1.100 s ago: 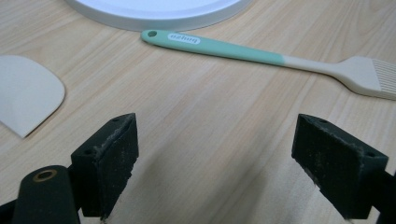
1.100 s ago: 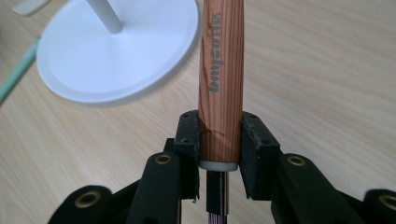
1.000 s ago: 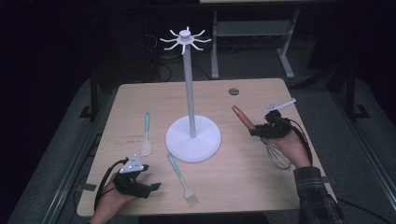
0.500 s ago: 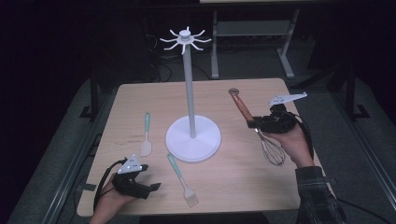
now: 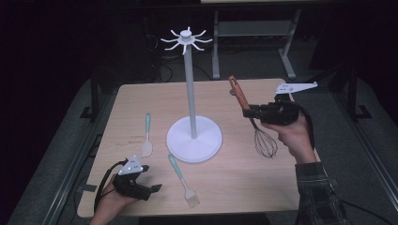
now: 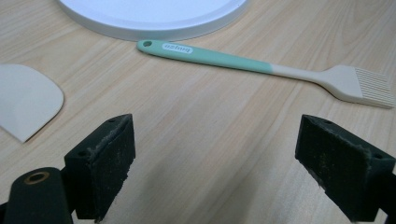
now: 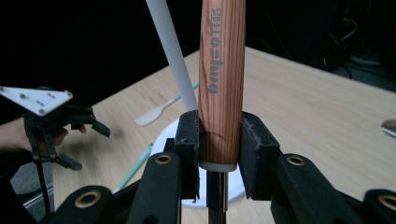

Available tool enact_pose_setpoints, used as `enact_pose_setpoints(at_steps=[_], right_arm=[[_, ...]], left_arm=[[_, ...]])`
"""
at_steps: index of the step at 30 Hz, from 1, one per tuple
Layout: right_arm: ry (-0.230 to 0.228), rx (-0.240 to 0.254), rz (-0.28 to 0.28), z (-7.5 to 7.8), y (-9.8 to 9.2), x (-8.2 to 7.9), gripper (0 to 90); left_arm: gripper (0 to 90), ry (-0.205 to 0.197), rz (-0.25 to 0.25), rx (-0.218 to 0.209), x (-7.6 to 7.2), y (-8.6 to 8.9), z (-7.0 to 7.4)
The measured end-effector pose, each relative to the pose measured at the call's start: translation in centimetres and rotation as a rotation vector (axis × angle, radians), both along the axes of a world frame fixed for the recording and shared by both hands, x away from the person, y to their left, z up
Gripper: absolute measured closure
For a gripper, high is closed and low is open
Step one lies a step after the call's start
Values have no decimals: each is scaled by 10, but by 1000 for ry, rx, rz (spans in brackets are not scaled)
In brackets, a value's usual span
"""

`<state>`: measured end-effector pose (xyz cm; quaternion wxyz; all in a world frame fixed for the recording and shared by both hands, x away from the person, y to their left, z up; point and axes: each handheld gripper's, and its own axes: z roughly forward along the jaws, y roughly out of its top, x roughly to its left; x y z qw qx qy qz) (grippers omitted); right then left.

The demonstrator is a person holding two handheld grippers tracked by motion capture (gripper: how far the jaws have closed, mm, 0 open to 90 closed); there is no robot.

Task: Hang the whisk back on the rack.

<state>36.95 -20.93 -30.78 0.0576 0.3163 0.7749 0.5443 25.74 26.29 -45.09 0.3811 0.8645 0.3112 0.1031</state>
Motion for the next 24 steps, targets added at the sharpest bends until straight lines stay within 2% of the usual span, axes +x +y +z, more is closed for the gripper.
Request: enact_pose_setpoints(at_steps=[5, 10, 12, 15, 18, 24], right_arm=[[-28, 42, 29, 13, 5, 2, 713], [-53, 53, 38, 25, 10, 3, 713], [-69, 88, 63, 37, 12, 4, 713], [-85, 90, 67, 45, 14, 5, 714], [-115, 96, 81, 62, 19, 7, 714], [-142, 114, 98, 77, 23, 10, 714]], left_arm=[[119, 3, 8, -9, 0, 0, -1], [121, 0, 8, -11, 0, 0, 0], [122, 2, 8, -12, 0, 0, 0], [122, 1, 8, -12, 0, 0, 0], [122, 2, 9, -11, 0, 0, 0], [123, 2, 8, -11, 0, 1, 0]])
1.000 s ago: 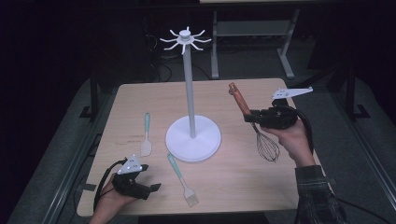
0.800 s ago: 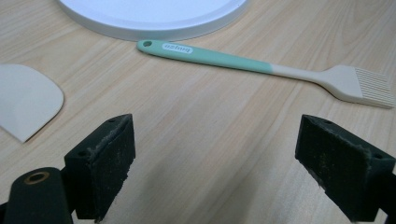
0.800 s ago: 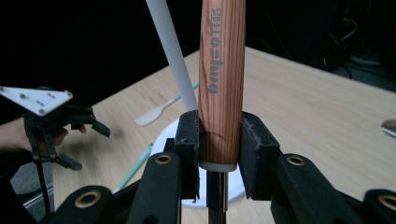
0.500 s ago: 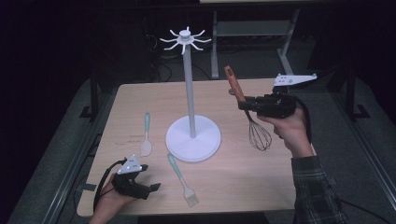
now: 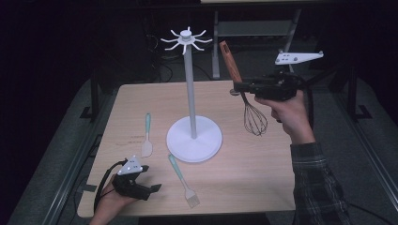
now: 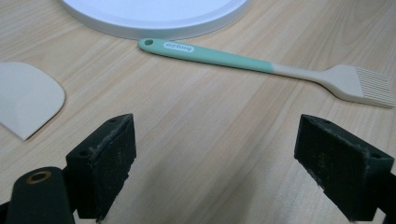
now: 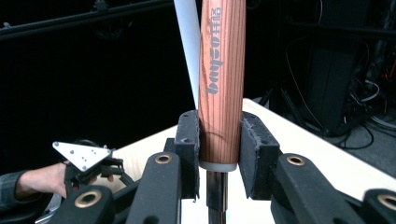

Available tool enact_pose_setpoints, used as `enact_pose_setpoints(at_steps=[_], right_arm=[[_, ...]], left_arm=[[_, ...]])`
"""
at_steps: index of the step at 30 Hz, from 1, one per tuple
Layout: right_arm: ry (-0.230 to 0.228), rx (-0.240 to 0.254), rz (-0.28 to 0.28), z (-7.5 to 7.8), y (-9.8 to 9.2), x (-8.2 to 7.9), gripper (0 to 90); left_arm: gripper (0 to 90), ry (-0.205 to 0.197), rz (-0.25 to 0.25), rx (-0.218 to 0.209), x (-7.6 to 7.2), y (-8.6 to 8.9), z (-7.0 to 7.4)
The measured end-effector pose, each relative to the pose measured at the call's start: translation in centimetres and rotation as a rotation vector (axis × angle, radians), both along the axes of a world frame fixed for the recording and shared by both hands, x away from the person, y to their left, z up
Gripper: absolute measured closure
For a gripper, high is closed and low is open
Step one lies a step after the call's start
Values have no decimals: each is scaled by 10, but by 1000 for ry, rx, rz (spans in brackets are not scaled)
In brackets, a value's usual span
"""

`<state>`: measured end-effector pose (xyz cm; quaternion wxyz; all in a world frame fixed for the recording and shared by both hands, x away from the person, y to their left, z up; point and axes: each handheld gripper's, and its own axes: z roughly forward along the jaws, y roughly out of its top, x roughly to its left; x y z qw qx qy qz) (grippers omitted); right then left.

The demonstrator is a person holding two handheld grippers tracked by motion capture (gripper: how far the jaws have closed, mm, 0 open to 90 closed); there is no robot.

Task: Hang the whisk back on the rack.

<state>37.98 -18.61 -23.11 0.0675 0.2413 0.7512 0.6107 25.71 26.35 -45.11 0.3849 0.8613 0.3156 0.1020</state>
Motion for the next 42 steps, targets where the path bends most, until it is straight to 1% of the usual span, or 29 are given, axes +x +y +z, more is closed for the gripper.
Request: enact_pose_setpoints(at_steps=[3, 5, 7, 12, 15, 17, 22, 25, 26, 35, 36, 40, 41, 42], right_arm=[[-7, 18, 23, 7, 3, 2, 714], [-13, 14, 33, 11, 8, 3, 714], [-15, 13, 40, 13, 11, 4, 714], [-12, 12, 44, 15, 15, 7, 714], [-14, 15, 61, 18, 18, 10, 714], [-11, 7, 65, 20, 21, 13, 714], [-2, 8, 78, 19, 23, 17, 714], [11, 15, 90, 17, 23, 20, 714], [14, 17, 101, 16, 24, 21, 714], [9, -2, 126, 16, 28, 19, 715], [6, -7, 129, 16, 29, 18, 715], [3, -19, 142, 16, 32, 15, 715], [4, -23, 144, 16, 32, 15, 715], [5, -24, 145, 16, 33, 16, 715]], left_arm=[[123, -1, -1, 4, 0, 0, 0], [123, 1, 0, 4, 0, 0, 0], [123, 8, 3, 5, 0, 0, 0], [123, 5, 3, 5, 0, 0, 0], [123, 10, 5, 3, -1, 0, 0], [123, 9, 5, 1, -1, 0, 0], [123, 7, 2, 4, 0, 0, -1], [123, 5, 1, 3, 0, 0, -1], [123, 7, 0, 4, 0, 0, -1], [123, 9, -1, 3, 0, -1, -1], [123, 8, -7, 10, 0, 0, 0], [123, 10, -10, 14, 0, -1, 0], [123, 11, -5, 6, 0, -1, -1], [123, 11, -6, 7, 0, -1, -1]])
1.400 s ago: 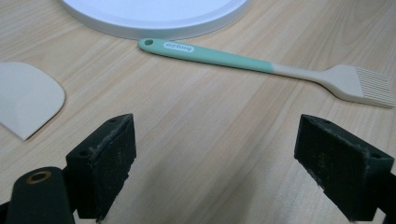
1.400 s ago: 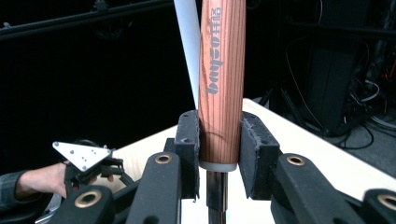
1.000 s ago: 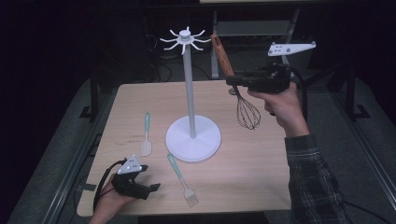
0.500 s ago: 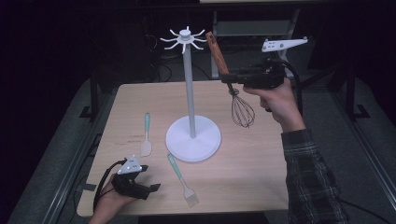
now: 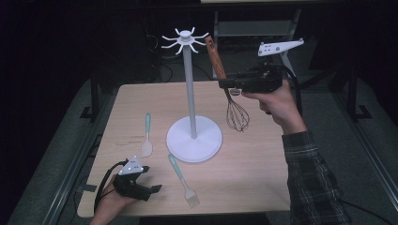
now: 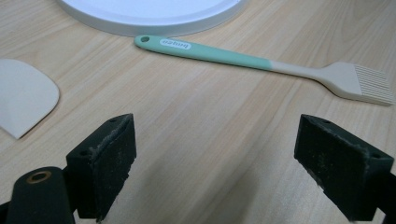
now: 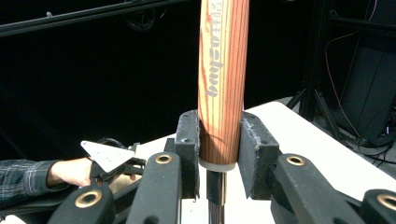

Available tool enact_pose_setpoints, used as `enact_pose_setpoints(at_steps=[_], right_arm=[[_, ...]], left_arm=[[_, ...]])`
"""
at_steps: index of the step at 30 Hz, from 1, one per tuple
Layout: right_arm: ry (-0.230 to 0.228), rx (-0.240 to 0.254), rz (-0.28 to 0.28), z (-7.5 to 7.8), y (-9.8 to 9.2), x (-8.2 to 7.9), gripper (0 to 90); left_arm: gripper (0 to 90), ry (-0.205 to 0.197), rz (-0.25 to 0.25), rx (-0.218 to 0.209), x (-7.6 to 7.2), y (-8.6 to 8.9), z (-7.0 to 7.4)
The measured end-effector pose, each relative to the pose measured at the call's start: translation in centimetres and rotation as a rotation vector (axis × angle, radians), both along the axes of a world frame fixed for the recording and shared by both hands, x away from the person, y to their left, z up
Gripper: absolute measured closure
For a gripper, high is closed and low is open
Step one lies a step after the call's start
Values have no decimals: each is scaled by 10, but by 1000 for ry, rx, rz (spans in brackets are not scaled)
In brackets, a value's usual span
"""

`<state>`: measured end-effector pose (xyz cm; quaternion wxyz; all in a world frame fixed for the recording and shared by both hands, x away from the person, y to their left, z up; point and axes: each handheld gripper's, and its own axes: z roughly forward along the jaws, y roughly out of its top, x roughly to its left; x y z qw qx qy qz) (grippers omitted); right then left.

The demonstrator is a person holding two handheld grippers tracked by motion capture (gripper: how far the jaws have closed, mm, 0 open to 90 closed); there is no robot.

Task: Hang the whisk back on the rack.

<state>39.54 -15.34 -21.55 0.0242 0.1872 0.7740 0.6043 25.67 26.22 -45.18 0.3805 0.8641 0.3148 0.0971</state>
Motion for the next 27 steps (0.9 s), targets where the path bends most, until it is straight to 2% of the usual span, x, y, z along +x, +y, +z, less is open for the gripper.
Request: enact_pose_setpoints(at_steps=[9, 19, 26, 27], right_arm=[[3, -12, 16, -1, 8, 3, 716], [3, -47, 44, -4, 24, 3, 717], [-4, -69, 36, -3, 32, 5, 716], [-9, -85, 29, -4, 35, 5, 715]], left_arm=[[123, 4, -6, 1, 0, 0, 0], [123, 4, -14, 9, 0, 0, 0], [123, 5, -15, 10, 0, 0, -1], [123, 6, -14, 7, 0, -1, -1]])
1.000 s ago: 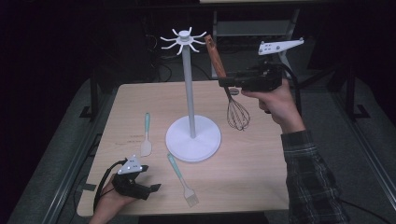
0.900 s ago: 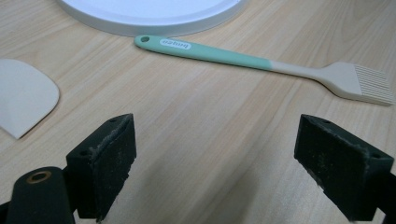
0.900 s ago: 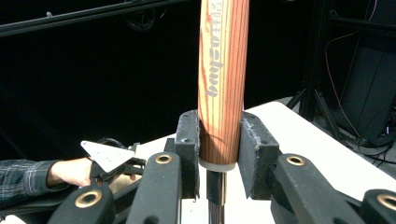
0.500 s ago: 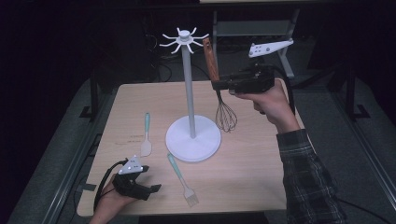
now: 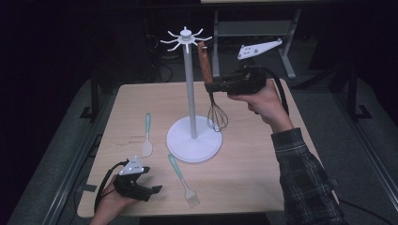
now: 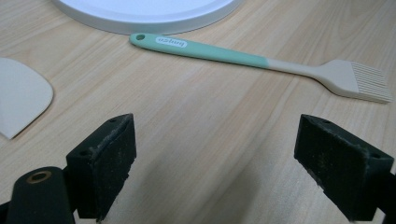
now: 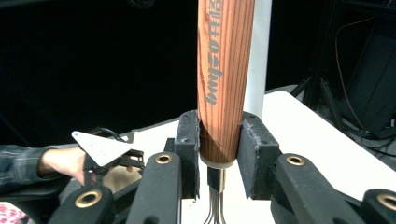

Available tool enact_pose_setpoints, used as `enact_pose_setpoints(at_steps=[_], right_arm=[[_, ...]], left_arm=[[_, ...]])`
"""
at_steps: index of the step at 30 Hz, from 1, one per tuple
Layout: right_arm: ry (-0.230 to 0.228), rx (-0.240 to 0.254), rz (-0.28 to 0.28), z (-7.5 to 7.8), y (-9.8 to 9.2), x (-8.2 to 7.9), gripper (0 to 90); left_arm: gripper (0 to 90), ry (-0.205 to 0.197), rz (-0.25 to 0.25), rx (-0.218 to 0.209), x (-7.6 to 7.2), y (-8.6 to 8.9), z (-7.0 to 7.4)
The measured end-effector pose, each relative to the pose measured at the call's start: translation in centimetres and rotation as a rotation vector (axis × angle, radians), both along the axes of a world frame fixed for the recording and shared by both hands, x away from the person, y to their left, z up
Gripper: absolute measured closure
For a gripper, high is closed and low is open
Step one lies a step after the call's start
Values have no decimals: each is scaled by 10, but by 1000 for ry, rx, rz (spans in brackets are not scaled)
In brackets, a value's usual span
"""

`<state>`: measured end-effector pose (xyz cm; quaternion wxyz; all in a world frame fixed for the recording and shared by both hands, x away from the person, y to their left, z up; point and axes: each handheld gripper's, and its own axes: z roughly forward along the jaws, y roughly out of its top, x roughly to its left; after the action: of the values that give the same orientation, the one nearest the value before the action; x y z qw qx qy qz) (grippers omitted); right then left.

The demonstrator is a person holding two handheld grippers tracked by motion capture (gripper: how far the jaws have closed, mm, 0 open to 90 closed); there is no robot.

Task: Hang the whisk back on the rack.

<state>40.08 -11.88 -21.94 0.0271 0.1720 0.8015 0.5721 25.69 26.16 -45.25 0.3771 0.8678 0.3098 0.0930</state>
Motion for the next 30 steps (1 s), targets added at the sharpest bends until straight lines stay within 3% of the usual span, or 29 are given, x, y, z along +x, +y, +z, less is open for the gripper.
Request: enact_pose_setpoints(at_steps=[12, 17, 24, 30], right_arm=[[-11, 0, -7, -3, 9, 2, 704], [-16, -13, -33, -2, 8, 3, 669], [-26, -2, -65, -1, 2, 1, 567], [-33, -15, -125, -6, -8, -4, 388]], left_arm=[[129, 8, -4, 3, -1, -1, -1], [132, 9, -3, 2, -1, -2, -1], [154, 3, 4, 8, -2, -2, -1], [227, 5, 9, 4, -3, -2, 0]])
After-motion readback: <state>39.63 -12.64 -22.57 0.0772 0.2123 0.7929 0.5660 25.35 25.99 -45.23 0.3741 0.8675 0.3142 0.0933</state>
